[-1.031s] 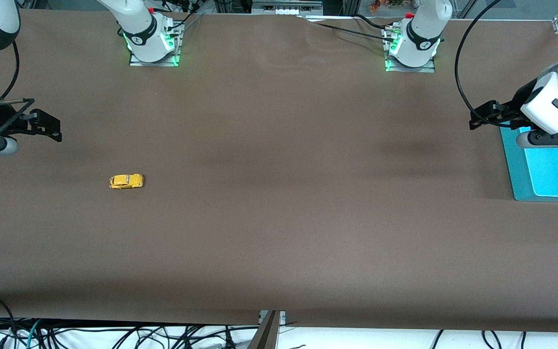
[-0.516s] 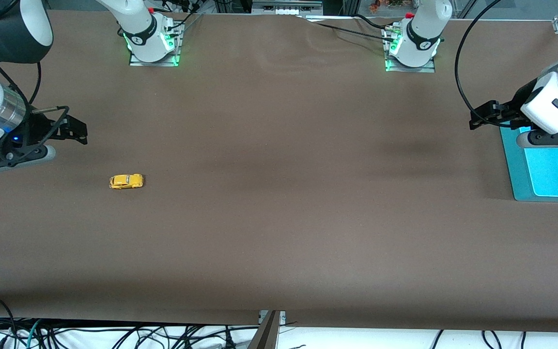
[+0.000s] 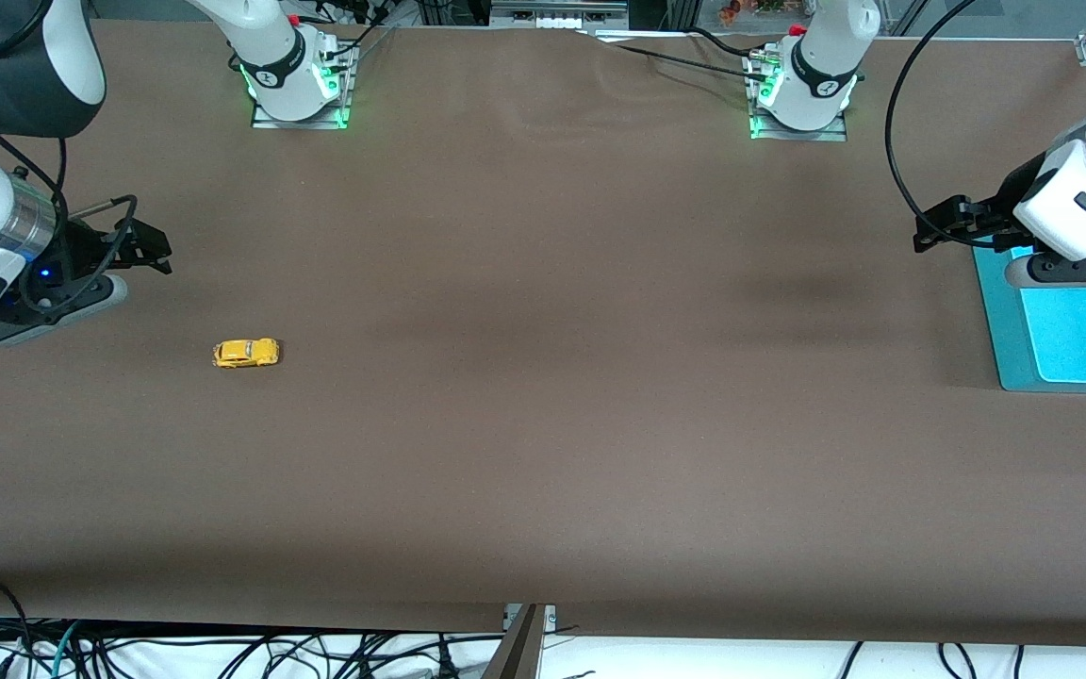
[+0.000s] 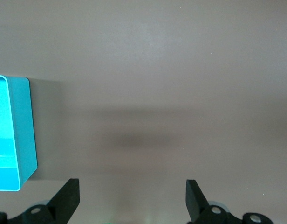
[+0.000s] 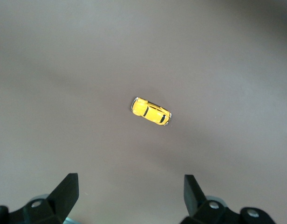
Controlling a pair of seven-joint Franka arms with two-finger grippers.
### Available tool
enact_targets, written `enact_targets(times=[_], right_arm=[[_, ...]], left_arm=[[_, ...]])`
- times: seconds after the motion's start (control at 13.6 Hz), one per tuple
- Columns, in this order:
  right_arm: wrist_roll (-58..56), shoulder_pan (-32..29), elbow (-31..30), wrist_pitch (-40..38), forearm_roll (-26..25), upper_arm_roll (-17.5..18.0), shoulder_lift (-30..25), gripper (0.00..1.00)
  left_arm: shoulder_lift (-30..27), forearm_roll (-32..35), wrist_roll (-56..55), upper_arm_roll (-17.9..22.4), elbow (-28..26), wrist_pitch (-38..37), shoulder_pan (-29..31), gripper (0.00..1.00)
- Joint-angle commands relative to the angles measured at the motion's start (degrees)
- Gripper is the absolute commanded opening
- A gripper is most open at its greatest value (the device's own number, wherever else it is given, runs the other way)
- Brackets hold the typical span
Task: Wind and store yellow beetle car
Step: 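Move the open right gripper over the yellow beetle car and lower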
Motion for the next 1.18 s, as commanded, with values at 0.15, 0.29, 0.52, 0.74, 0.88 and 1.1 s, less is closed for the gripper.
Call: enact_targets(times=[0.15, 0.29, 0.52, 0.74, 0.88, 1.1], right_arm=[[-19.1, -1.3, -3.1, 1.7, -0.1, -0.1, 0.8, 1.0], [-25.2, -1.6, -6.6, 5.5, -0.2, -0.2, 1.1, 1.0], [-34.6, -2.0, -18.2, 16.8, -0.1, -0.7, -0.7, 1.0], [-45.2, -2.0, -25.6, 25.4, 0.3, -1.5, -1.1, 1.0], [-49.5, -2.0, -30.1, 31.0, 0.6, -1.9, -1.1, 1.0], [-55.0, -2.0, -35.6, 38.9, 0.7, -2.4, -1.0, 1.0]], left_arm=[[0.7, 1.7, -0.1, -0.3, 2.0, -1.5, -0.2, 1.0], [0.7, 1.7, -0.1, -0.3, 2.0, -1.5, -0.2, 1.0], [0.7, 1.7, -0.1, -0.4, 2.1, -1.5, -0.2, 1.0], [0.7, 1.7, -0.1, -0.4, 2.1, -1.5, -0.2, 1.0], [0.7, 1.7, -0.1, -0.4, 2.0, -1.5, -0.2, 1.0], [0.7, 1.7, -0.1, -0.4, 2.0, -1.5, -0.2, 1.0]])
